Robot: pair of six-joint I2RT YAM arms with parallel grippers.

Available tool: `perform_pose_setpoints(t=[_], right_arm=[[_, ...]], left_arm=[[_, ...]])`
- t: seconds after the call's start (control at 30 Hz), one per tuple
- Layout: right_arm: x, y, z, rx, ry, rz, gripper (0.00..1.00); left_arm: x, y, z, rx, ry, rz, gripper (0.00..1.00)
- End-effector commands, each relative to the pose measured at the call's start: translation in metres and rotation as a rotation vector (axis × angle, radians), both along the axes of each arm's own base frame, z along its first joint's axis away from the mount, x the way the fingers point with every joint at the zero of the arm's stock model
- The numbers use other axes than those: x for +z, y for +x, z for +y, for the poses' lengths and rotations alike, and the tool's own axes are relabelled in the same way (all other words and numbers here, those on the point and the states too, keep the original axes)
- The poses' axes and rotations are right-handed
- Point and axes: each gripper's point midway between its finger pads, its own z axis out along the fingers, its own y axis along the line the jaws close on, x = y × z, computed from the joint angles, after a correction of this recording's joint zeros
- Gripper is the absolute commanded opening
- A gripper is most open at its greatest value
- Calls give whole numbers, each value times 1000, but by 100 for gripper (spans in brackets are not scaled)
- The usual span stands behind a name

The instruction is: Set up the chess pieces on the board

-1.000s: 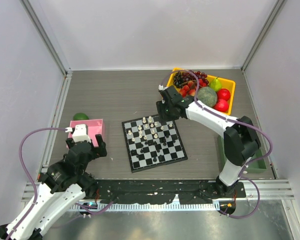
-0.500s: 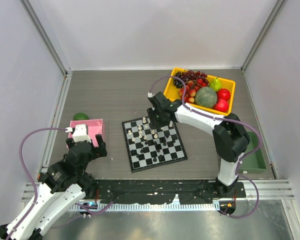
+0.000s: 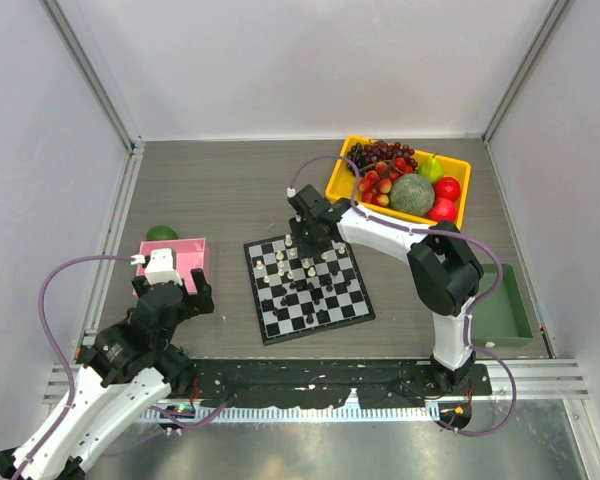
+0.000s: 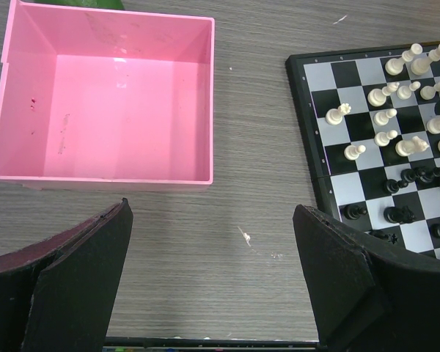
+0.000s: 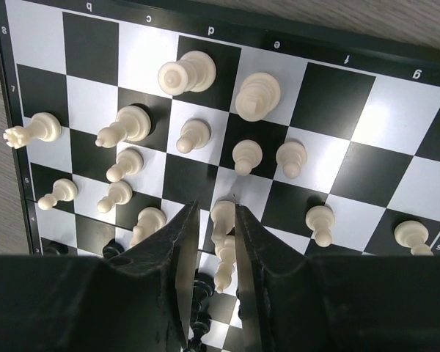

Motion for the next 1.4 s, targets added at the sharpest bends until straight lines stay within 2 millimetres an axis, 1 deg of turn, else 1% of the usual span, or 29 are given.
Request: perform_pose_setpoints(t=[0.0, 0.1, 0.13, 0.3, 0.47, 0.5, 0.6, 0.63, 0.73, 0.83, 0.9, 0.93, 1.0, 1.07, 1.13, 1.17, 1.2, 1.23, 1.27, 1.3, 1.37], right_arm=[[17, 5, 11, 15, 20, -36, 32], [17, 2, 10, 15, 15, -29, 36], [17, 5, 6, 1, -11, -49, 36], [17, 1, 2, 4, -35, -51, 35], [17, -1, 2, 8, -40, -52, 30], [16, 0, 2, 8, -40, -52, 26], [19, 0, 2, 6, -37, -55, 20], [21, 1, 2, 7, -33, -62, 17], [31, 1, 4, 3, -16, -76, 16], [54, 2, 4, -1, 21, -115, 15], [72, 6, 1, -15, 33, -163, 15], [83, 10, -4, -32, 31, -200, 15], [98, 17, -11, -53, 30, -247, 15], [104, 24, -19, -81, 19, -272, 15], [106, 34, -25, -104, 18, -280, 15], [103, 41, -29, -119, 13, -273, 14], [103, 44, -30, -122, 16, -273, 14], [97, 50, -34, -132, 9, -260, 15], [97, 56, -33, -135, 16, -262, 14], [90, 61, -37, -143, 7, -247, 15], [84, 70, -40, -154, 3, -237, 14]], left_arm=[[6, 6, -3, 12, -25, -28, 100], [6, 5, -3, 11, -24, -25, 100], [6, 6, -3, 12, -25, -27, 100], [6, 6, -3, 12, -26, -29, 100], [7, 6, -3, 12, -27, -30, 100], [6, 5, -3, 11, -28, -30, 100], [6, 6, -3, 12, -26, -29, 100], [7, 6, -3, 12, -27, -30, 100], [7, 6, -3, 12, -28, -32, 99], [6, 5, -3, 12, -27, -29, 100], [6, 5, -3, 12, -27, -30, 99], [6, 5, -3, 12, -26, -29, 100], [6, 5, -3, 12, -27, -30, 99], [7, 5, -3, 10, -27, -30, 100], [7, 5, -3, 12, -26, -29, 100], [7, 6, -4, 11, -28, -30, 100], [6, 5, -3, 10, -26, -29, 100], [6, 5, -3, 11, -28, -30, 100], [7, 5, -3, 12, -29, -32, 99], [7, 5, -3, 10, -29, -33, 100], [6, 5, -3, 13, -28, -30, 100]])
